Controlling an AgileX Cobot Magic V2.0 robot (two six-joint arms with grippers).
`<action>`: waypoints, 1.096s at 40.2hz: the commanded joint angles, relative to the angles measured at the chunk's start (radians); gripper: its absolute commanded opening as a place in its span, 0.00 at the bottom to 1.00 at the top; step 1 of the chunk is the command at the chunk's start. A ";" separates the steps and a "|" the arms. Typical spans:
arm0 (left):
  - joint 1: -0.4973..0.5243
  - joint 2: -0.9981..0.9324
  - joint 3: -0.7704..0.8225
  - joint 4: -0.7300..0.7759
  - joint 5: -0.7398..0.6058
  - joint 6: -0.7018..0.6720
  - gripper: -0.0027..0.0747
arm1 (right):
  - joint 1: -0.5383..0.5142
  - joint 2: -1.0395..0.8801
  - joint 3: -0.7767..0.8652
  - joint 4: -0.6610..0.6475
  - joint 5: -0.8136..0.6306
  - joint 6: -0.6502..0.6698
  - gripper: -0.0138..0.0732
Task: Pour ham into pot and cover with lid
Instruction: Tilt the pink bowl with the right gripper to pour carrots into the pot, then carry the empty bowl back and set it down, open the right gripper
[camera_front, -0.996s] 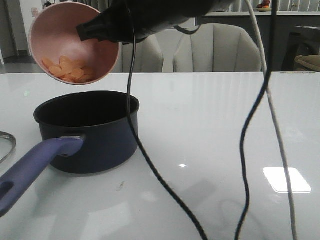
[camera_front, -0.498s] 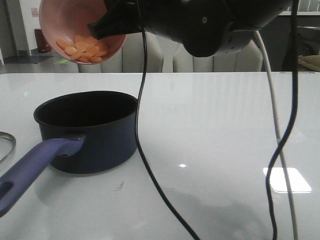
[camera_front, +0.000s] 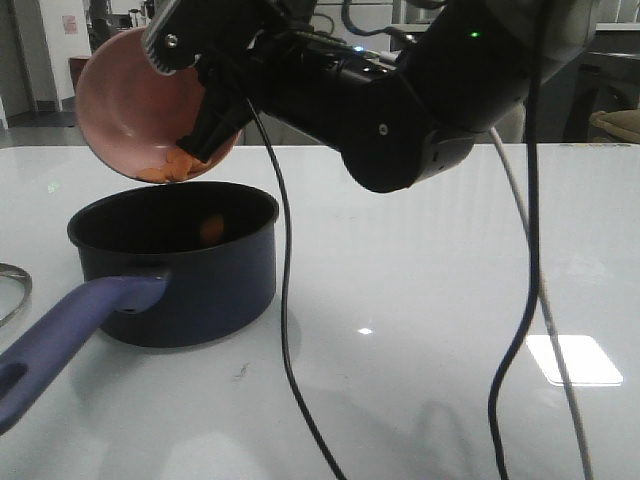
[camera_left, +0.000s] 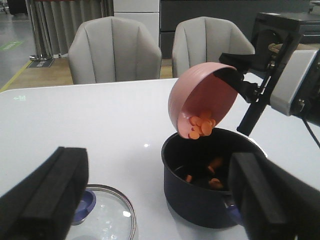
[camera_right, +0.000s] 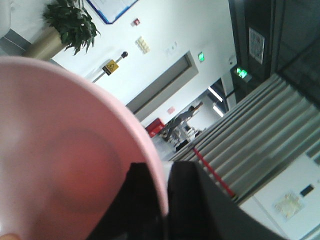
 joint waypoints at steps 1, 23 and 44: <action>-0.008 0.009 -0.026 -0.005 -0.077 -0.004 0.82 | 0.001 -0.062 -0.028 -0.005 -0.146 -0.033 0.32; -0.008 0.009 -0.026 -0.005 -0.077 -0.004 0.82 | 0.010 -0.077 -0.028 0.119 -0.124 0.319 0.32; -0.008 0.009 -0.026 -0.005 -0.077 -0.004 0.82 | -0.115 -0.438 -0.068 0.321 0.995 0.592 0.32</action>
